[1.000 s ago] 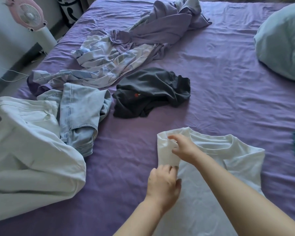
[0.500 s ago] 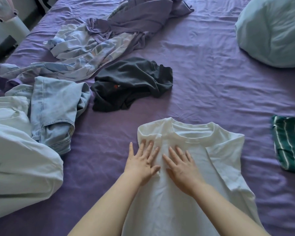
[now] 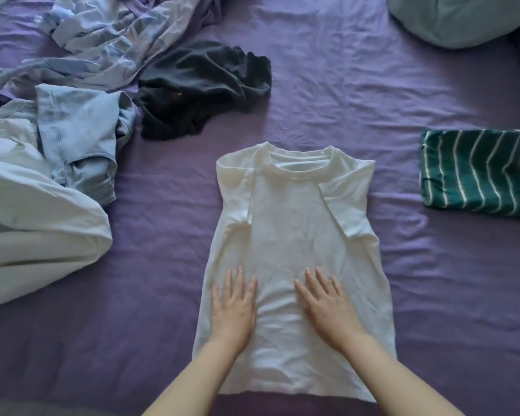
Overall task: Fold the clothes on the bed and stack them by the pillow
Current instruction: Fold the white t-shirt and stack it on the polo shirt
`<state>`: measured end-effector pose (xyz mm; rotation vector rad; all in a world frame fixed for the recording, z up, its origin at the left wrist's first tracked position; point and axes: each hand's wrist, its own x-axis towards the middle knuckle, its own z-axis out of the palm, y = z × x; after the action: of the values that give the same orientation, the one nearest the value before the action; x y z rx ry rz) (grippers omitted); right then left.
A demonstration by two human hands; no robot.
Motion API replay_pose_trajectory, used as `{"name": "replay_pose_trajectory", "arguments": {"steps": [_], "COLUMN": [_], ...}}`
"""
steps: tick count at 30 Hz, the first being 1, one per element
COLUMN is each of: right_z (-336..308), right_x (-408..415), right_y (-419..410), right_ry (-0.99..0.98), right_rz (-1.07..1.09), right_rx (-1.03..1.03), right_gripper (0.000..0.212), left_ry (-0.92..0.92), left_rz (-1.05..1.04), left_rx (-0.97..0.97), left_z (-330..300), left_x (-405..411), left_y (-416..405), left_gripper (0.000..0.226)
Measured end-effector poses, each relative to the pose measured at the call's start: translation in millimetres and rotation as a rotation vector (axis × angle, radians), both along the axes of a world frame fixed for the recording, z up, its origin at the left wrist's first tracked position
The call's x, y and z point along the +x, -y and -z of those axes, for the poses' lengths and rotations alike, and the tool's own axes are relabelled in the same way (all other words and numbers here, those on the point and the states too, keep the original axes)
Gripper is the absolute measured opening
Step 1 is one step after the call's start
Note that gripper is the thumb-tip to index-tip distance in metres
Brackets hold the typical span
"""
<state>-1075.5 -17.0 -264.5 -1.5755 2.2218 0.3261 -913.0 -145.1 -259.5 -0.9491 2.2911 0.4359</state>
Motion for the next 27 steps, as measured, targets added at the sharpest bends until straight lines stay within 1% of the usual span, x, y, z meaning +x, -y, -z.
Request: {"name": "replay_pose_trajectory", "arguments": {"steps": [3,4,7,9,11,12,14,15,17,19,20,22,24,27], "right_z": [-4.8,-6.1,-5.7,-5.3,-4.9,-5.0,-2.6,-1.3,-2.0,-2.3,-2.8,-3.0,0.9,2.3], "right_x": [14.2,18.2,29.7,34.4,37.7,39.0,40.3,39.8,39.5,44.0,45.3,48.3,51.2,58.0], "right_y": [-39.0,-50.7,-84.4,-102.3,-116.7,-122.4,-129.6,-131.2,-134.3,-141.9,-145.5,-149.3,-149.5,-147.1], "right_ry": [0.018,0.052,0.152,0.177,0.162,0.138,0.089,0.08,0.096,0.105,0.11,0.1,0.08,0.054], "right_rz": [0.018,0.033,0.093,0.097,0.037,-0.006,-0.02,-0.017,-0.009,-0.021,-0.031,-0.041,-0.041,-0.011], "right_rx": [0.066,0.096,0.175,0.187,0.16,0.111,0.015,0.004,0.023,0.031,0.051,0.054,0.046,0.054], "right_gripper": [0.048,0.052,0.079,0.092,0.092,0.085,0.069,0.069,0.08,0.089,0.093,0.102,0.105,0.105], "left_ry": [0.007,0.014,0.074,0.085,0.064,0.05,0.018,0.005,0.023,0.065,0.071,0.047,0.007,-0.004], "left_rz": [-0.04,-0.049,-0.067,-0.147,-0.238,-0.27,-0.327,-0.35,-0.392,-0.494,-0.546,-0.582,-0.592,-0.62], "left_rx": [0.008,0.016,-0.011,-0.031,-0.045,-0.058,-0.086,-0.095,-0.112,-0.111,-0.109,-0.098,-0.064,0.013], "left_z": [-8.9,-12.0,-18.5,-21.5,-21.4,-20.1,-16.8,-16.8,-18.4,-21.3,-22.1,-21.8,-20.1,-16.8], "left_x": [22.7,30.0,52.3,62.9,68.7,69.8,68.5,66.7,63.5,66.5,69.0,76.3,82.4,91.3], "left_y": [-22.8,-26.9,-36.6,-43.5,-50.4,-52.8,-56.0,-57.5,-60.7,-63.3,-63.2,-62.3,-60.2,-54.9], "left_gripper": [0.063,0.064,0.07,0.071,0.069,0.069,0.07,0.07,0.072,0.076,0.078,0.08,0.08,0.075]}}
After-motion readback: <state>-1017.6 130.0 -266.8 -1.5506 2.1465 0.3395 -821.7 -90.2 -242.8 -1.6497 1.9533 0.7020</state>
